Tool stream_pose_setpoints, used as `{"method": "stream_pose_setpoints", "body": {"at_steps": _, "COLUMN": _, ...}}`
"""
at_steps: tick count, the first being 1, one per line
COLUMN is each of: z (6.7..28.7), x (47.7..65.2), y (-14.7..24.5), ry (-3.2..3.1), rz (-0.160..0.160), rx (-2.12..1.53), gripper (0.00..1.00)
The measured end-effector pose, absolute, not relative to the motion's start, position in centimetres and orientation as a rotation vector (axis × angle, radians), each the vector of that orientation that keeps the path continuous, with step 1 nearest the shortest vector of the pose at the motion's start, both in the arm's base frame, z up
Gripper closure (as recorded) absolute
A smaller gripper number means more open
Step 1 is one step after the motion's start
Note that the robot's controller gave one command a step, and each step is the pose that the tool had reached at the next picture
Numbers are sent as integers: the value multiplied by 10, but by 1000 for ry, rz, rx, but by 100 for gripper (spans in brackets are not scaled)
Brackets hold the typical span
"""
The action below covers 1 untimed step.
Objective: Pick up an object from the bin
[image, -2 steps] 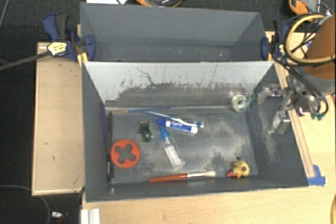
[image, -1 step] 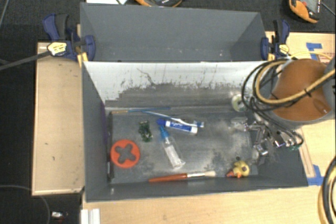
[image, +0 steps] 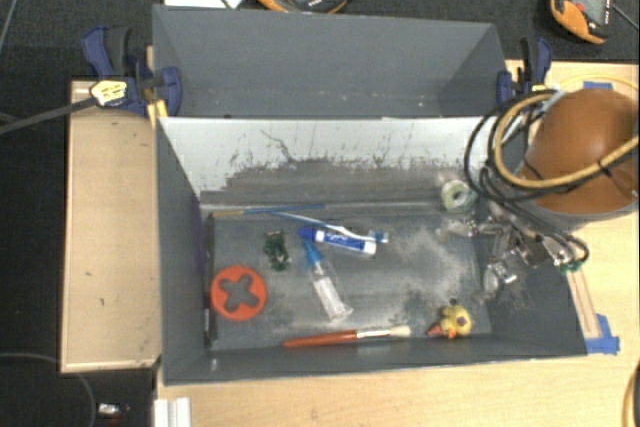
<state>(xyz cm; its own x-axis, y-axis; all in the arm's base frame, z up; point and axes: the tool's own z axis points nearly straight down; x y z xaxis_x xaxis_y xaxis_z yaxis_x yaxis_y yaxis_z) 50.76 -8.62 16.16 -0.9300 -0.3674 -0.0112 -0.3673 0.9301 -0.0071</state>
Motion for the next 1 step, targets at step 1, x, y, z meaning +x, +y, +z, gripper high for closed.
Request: {"method": "stream_pose_setpoints", "body": {"at_steps": 1, "z": 101, "x": 480, "y": -67, "ry": 2888, "rz": -3, "rx": -1230, "gripper": 0}}
